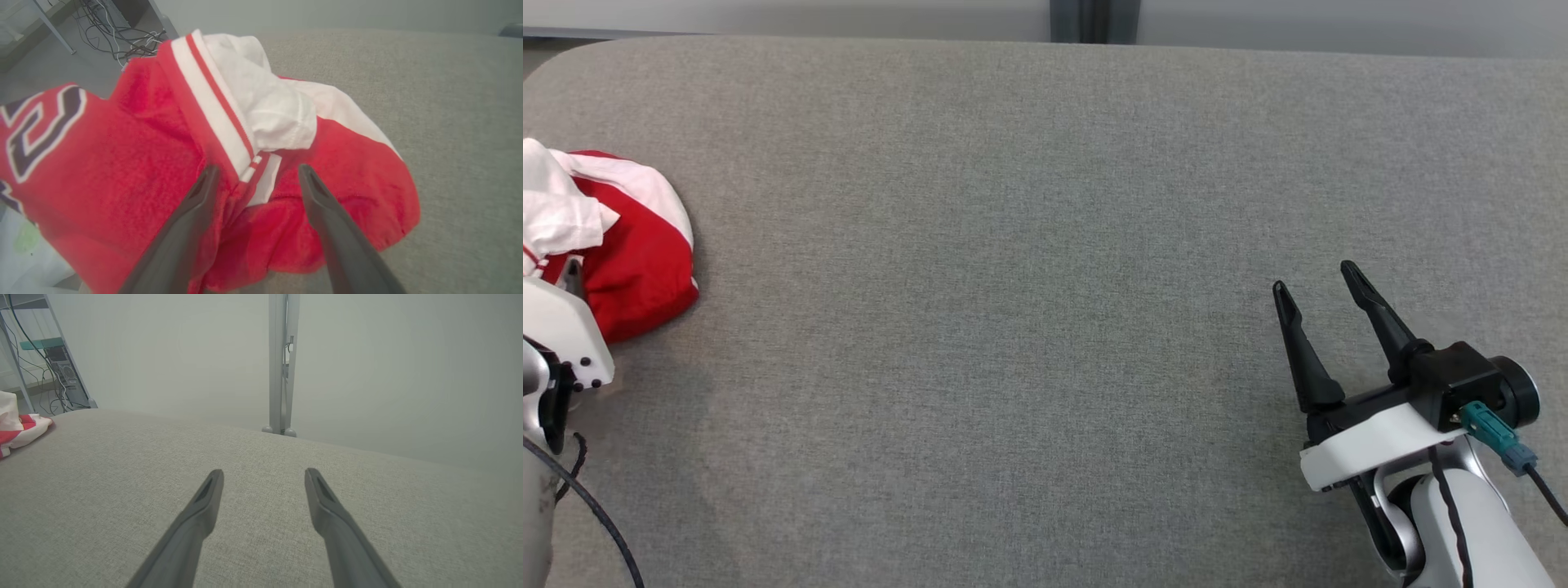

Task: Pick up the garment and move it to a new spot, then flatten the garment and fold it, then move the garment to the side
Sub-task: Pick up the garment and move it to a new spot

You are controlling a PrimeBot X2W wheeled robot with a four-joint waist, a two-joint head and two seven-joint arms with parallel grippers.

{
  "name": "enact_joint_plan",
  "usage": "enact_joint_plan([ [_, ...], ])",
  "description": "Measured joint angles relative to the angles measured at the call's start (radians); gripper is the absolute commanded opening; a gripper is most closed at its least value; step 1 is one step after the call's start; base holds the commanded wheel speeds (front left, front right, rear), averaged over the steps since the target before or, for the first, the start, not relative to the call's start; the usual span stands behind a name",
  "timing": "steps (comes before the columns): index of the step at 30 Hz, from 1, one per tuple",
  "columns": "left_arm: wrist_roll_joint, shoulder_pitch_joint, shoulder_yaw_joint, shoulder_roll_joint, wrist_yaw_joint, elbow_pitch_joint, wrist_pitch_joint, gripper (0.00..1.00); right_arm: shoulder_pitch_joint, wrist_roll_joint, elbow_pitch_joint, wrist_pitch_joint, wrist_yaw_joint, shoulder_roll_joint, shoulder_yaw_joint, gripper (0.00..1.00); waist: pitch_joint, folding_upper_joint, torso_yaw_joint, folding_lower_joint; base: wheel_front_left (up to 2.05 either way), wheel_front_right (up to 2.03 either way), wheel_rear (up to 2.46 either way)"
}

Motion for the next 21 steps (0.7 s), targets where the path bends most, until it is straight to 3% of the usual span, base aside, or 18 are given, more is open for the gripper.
enact_joint_plan([
  [5, 0.008, -0.031, -0.005, 0.014, 0.031, 0.069, -0.012, 1.0, -0.001, 0.0, 0.003, -0.001, 0.0, 0.002, -0.008, 1.0, 0.012, 0.0, -0.008, 0.0, 0.0, 0.0, 0.0],
  [6, 0.008, -0.033, -0.007, 0.015, 0.031, 0.079, -0.011, 0.85, -0.001, 0.0, 0.004, -0.001, 0.0, 0.002, -0.008, 1.0, 0.012, 0.0, -0.008, 0.0, 0.0, 0.0, 0.0],
  [8, 0.01, -0.038, -0.012, 0.021, 0.034, 0.097, -0.016, 0.12, -0.001, 0.0, 0.006, -0.001, 0.0, 0.002, -0.008, 1.0, 0.011, 0.0, -0.007, 0.0, 0.0, 0.0, 0.0],
  [9, 0.011, -0.042, -0.014, 0.024, 0.035, 0.103, -0.019, 0.0, -0.002, 0.0, 0.007, -0.001, 0.0, 0.003, -0.008, 1.0, 0.01, 0.0, -0.006, 0.0, 0.0, 0.0, 0.0],
  [21, 0.026, -0.093, -0.017, 0.082, 0.065, 0.055, -0.193, 0.0, 0.005, 0.008, 0.024, -0.019, 0.0, 0.015, -0.029, 1.0, -0.06, 0.0, 0.003, 0.0, 0.0, 0.0, 0.0],
])
